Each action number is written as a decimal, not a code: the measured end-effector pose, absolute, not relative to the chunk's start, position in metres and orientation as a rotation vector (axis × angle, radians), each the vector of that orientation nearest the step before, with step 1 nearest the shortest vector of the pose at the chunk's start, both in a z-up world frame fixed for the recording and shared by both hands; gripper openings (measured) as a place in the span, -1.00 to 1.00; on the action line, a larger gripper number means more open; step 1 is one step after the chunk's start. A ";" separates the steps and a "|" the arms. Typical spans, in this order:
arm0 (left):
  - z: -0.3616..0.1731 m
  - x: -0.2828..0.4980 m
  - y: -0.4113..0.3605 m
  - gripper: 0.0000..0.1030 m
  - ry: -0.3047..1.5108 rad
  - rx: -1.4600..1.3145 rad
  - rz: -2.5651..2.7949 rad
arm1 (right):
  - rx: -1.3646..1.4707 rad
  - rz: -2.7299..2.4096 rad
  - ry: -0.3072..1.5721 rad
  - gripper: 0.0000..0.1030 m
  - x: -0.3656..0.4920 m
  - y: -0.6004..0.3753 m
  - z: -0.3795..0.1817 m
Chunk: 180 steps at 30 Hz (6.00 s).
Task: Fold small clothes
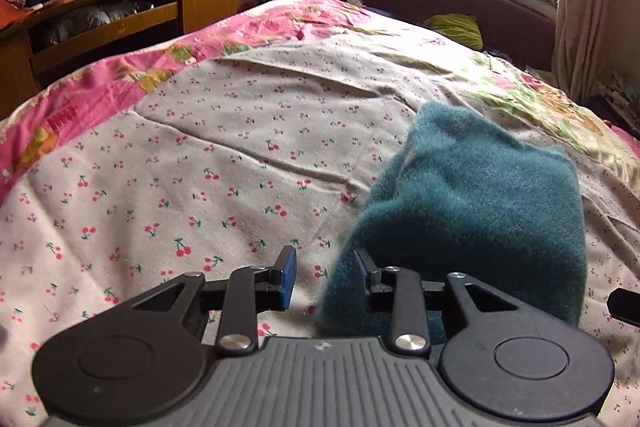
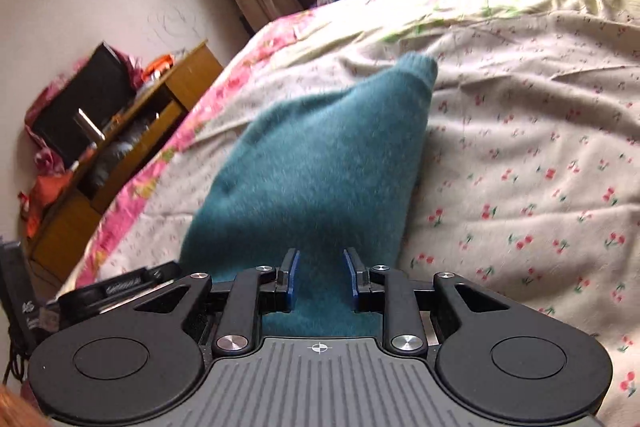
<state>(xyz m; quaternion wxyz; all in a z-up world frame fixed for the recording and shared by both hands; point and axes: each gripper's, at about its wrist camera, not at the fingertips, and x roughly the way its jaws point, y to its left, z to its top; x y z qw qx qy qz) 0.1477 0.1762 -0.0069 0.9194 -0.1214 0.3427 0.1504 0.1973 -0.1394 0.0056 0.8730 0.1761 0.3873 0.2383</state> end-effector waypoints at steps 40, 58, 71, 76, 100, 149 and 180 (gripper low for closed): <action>-0.011 0.209 0.132 -0.16 0.689 -0.022 0.215 | 0.309 0.495 0.863 -0.52 0.202 -0.109 -0.015; -0.012 0.170 0.119 -0.16 0.808 -0.004 0.141 | 0.266 0.474 0.868 -0.52 0.169 -0.102 -0.002; -0.021 0.153 0.110 -0.11 0.868 0.036 0.133 | 0.288 0.458 0.883 -0.52 0.146 -0.112 -0.004; -0.023 0.151 0.110 -0.11 0.884 0.039 0.130 | 0.282 0.461 0.880 -0.52 0.144 -0.112 -0.003; -0.013 0.167 0.110 0.03 0.914 0.015 0.033 | 0.261 0.430 0.936 -0.43 0.161 -0.105 -0.017; -0.026 0.128 0.089 0.85 1.043 0.101 0.176 | 0.242 0.456 0.911 -0.18 0.129 -0.106 -0.022; -0.016 0.119 0.088 0.85 1.027 0.051 0.167 | 0.222 0.441 0.932 -0.16 0.125 -0.107 -0.030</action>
